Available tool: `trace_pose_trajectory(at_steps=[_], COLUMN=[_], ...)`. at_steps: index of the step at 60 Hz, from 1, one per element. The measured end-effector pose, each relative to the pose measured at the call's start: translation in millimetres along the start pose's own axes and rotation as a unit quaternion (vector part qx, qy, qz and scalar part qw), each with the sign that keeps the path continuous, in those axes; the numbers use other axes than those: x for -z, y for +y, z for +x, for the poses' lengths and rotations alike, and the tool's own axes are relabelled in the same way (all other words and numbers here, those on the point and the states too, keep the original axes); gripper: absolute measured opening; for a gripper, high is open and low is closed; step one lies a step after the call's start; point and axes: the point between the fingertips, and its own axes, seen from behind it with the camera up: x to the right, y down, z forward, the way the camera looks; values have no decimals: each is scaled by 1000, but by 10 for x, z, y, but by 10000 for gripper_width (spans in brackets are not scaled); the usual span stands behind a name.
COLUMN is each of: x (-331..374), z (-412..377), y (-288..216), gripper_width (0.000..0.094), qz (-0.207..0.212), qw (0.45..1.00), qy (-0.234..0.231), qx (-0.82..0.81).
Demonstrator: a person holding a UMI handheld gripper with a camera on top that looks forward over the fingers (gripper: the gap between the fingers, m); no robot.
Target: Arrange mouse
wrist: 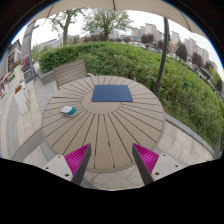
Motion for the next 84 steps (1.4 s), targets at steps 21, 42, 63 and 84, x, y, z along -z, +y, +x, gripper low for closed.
trace_pose_trajectory(at_steps=[21, 42, 63, 84], x=[-537, -1497, -2294, -2785], z=[-1443, -1871, -2093, -1974], y=[-238, -500, -767, -1197], gripper_width=[853, 851, 852, 853], qz=[10, 61, 76, 73], qw=[998, 996, 995, 996], qy=[-43, -47, -51, -30], qx=[48, 56, 51, 52])
